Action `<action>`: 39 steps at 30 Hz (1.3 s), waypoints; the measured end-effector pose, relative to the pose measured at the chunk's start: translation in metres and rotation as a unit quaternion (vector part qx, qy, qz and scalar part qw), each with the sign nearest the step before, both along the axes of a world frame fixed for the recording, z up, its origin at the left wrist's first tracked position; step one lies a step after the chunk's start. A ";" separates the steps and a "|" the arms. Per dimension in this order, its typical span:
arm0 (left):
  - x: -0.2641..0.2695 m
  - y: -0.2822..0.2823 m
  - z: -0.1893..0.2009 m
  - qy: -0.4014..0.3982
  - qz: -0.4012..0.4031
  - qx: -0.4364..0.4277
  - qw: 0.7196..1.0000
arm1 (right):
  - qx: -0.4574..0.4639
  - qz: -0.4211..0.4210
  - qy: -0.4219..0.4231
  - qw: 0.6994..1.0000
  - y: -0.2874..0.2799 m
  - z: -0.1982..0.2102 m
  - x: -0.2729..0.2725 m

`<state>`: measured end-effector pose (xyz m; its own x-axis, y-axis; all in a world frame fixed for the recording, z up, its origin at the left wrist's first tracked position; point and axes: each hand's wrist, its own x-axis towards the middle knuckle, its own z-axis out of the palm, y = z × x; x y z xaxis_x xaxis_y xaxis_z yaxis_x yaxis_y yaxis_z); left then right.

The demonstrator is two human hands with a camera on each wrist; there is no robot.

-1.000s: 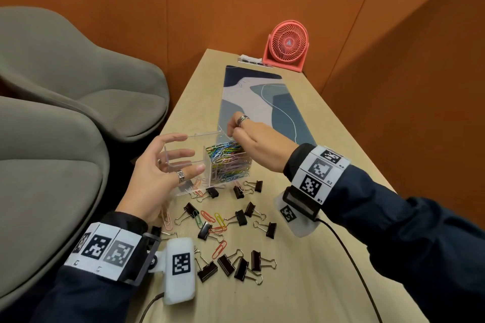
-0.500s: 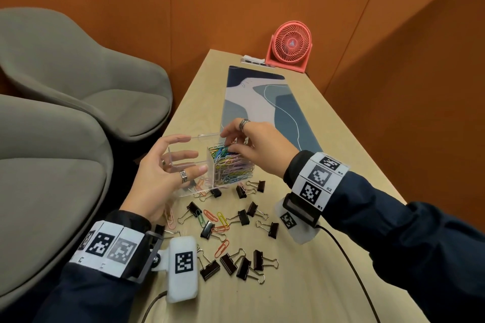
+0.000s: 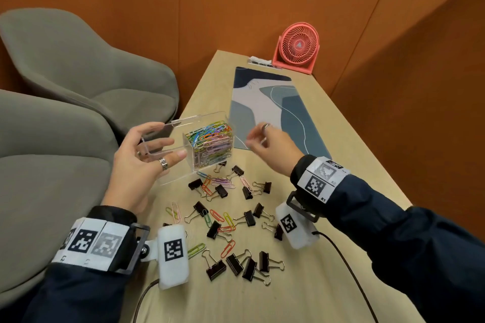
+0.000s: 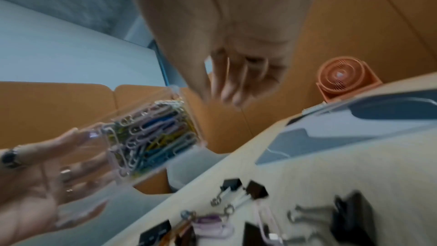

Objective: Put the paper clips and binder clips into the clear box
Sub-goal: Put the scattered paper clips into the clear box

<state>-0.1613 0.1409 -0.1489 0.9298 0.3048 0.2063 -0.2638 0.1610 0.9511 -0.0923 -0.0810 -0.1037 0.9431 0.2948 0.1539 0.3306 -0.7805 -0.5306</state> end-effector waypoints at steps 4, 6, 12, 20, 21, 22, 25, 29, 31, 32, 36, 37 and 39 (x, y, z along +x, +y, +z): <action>0.001 0.010 -0.002 -0.001 0.023 -0.011 1.000 | -0.152 0.100 0.130 0.975 0.013 -0.018 0.004; 0.003 0.013 -0.004 -0.003 0.026 -0.016 1.000 | -0.199 0.138 0.135 0.961 0.024 -0.022 0.003; 0.005 0.013 -0.007 -0.004 0.024 -0.004 1.000 | -0.246 0.139 0.122 0.951 0.042 -0.030 0.008; 0.006 0.012 -0.008 0.006 0.032 0.006 0.999 | -0.223 0.105 0.146 0.958 0.052 -0.031 0.012; 0.006 0.012 -0.008 0.008 0.034 0.007 0.999 | -0.229 0.107 0.147 0.956 0.052 -0.032 0.011; 0.006 0.012 -0.008 0.010 0.036 0.009 0.999 | -0.236 0.110 0.145 0.955 0.052 -0.032 0.010; 0.005 0.012 -0.008 0.016 0.037 0.022 0.999 | -0.255 0.119 0.127 0.951 0.051 -0.033 0.008; 0.004 0.010 -0.007 0.016 0.034 0.023 0.999 | -0.258 0.118 0.143 0.948 0.051 -0.033 0.007; 0.004 0.010 -0.007 0.017 0.036 0.024 0.999 | -0.253 0.114 0.158 0.948 0.052 -0.033 0.005; 0.004 0.010 -0.007 0.018 0.037 0.024 0.999 | -0.255 0.116 0.163 0.946 0.052 -0.033 0.005; 0.004 0.011 -0.007 0.023 0.037 0.025 0.999 | -0.282 0.123 0.159 0.938 0.053 -0.032 0.002; 0.004 0.011 -0.007 0.025 0.037 0.026 0.999 | -0.286 0.121 0.160 0.937 0.054 -0.032 0.001; 0.003 0.011 -0.006 0.028 0.036 0.031 0.998 | -0.295 0.120 0.161 0.934 0.054 -0.033 0.001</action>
